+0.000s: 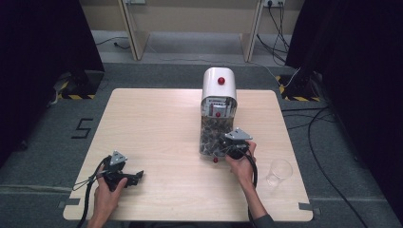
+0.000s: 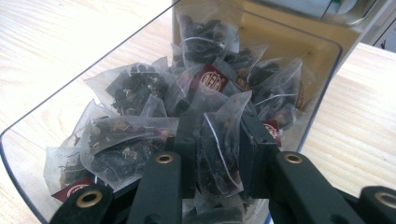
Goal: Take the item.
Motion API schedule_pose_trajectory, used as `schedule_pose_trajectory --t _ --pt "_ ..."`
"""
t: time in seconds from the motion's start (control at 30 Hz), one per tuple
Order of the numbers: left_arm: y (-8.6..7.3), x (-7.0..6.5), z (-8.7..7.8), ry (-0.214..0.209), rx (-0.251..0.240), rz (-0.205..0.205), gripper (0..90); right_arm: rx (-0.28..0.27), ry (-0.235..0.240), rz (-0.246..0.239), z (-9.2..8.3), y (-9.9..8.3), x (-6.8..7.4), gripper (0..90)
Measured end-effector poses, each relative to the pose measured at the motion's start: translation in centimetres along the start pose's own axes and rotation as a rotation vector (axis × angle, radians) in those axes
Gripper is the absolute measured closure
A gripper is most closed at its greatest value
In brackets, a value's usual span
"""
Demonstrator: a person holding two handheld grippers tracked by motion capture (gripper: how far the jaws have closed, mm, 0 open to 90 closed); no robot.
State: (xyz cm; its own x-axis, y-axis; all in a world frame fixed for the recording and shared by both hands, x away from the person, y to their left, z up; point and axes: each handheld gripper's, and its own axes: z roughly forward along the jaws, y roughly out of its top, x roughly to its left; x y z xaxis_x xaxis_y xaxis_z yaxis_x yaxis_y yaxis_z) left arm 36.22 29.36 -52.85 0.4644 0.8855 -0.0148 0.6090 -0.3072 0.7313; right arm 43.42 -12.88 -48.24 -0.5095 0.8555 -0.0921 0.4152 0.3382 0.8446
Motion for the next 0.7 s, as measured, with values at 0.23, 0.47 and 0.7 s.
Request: schedule_pose_trajectory --t 0.23,0.47,0.7 --pt "0.0 0.0 0.0 0.0 0.0 0.0 0.0 -0.043 -0.009 0.001 -1.2 0.5 0.1 72.9" --pt "0.0 0.0 0.0 0.0 0.0 0.0 0.0 -0.1 0.01 0.002 -3.0 1.5 0.3 73.0" --pt "0.0 0.0 0.0 0.0 -0.002 0.0 0.0 -0.134 0.017 0.01 -4.8 2.0 0.4 73.0"
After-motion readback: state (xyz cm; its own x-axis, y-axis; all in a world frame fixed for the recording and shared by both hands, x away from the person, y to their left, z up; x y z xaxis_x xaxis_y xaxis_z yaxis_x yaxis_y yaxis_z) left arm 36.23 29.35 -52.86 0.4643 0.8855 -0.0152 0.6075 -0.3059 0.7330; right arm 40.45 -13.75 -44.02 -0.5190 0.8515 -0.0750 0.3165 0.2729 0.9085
